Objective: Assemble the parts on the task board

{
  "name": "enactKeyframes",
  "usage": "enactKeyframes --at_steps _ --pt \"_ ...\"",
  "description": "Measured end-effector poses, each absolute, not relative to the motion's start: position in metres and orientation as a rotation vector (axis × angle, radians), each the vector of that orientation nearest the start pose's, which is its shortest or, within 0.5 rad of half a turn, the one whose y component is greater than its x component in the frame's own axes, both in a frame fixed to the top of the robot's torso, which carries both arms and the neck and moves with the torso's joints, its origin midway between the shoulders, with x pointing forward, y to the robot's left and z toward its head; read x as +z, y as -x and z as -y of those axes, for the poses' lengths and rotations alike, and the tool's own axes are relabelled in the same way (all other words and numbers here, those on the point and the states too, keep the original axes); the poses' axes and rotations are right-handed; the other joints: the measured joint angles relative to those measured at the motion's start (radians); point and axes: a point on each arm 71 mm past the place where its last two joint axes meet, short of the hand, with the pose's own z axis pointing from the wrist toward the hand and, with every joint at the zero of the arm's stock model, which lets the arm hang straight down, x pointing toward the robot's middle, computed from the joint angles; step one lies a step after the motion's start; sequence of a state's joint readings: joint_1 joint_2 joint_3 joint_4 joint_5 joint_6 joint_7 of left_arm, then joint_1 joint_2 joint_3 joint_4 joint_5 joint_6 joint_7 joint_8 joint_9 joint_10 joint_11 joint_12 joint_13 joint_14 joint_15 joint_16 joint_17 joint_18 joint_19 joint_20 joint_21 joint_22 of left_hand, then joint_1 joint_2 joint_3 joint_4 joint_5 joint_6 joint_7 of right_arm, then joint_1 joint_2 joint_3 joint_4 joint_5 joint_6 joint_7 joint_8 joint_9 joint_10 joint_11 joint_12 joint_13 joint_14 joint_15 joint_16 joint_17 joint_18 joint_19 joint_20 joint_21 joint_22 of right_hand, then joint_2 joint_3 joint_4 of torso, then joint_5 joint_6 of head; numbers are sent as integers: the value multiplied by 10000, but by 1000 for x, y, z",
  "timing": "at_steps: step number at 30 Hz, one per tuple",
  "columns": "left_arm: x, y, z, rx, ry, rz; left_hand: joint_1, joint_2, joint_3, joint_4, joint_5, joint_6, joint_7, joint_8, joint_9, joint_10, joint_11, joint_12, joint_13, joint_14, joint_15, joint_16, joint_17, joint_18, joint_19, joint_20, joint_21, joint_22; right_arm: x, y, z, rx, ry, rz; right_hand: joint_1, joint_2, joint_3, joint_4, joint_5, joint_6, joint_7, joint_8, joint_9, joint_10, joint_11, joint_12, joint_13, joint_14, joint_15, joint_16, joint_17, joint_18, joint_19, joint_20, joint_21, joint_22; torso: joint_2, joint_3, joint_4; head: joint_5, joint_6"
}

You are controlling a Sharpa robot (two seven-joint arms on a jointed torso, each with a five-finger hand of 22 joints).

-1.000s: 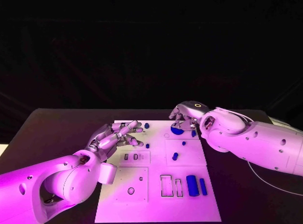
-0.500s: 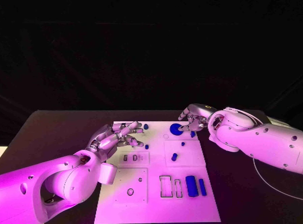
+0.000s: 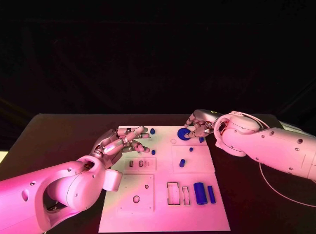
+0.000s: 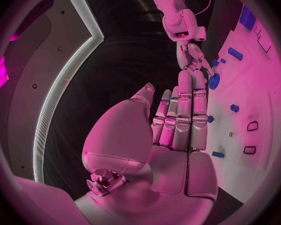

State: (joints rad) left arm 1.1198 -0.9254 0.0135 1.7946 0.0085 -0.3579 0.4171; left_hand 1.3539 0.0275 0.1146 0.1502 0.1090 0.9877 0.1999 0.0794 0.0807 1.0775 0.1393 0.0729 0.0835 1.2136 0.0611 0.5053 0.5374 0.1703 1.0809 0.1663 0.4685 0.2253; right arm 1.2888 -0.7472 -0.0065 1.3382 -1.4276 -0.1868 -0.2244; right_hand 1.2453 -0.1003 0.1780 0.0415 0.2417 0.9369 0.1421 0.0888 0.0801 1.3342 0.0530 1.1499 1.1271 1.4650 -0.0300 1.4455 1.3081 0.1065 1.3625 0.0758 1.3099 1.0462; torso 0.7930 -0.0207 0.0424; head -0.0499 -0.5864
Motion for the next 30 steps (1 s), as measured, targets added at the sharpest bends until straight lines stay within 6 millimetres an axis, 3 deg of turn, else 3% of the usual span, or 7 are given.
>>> enactKeyframes --at_steps 20,30 --pt "-170 -429 -174 -17105 11439 -14499 0 0 31 -31 0 0 0 1 1 0 0 0 0 -35 35 0 -2 0 0 0 0 10 -156 -548 205 4227 630 -17229 171 172 1 -1 -97 52 19 47 19 -1 0 145 213 -2 -2 38 -3 2 35 35 71 99 6 9 0 32 -53" --pt "-170 -429 -174 -17112 11440 -14509 0 0 31 -31 0 0 0 1 1 0 0 0 0 -35 35 0 6 0 0 0 0 9 -156 -549 206 4148 706 -17171 383 278 169 -169 -176 505 -62 309 98 199 -57 470 638 -2 -3 116 -3 5 60 9 187 245 5 11 -7 35 -95"
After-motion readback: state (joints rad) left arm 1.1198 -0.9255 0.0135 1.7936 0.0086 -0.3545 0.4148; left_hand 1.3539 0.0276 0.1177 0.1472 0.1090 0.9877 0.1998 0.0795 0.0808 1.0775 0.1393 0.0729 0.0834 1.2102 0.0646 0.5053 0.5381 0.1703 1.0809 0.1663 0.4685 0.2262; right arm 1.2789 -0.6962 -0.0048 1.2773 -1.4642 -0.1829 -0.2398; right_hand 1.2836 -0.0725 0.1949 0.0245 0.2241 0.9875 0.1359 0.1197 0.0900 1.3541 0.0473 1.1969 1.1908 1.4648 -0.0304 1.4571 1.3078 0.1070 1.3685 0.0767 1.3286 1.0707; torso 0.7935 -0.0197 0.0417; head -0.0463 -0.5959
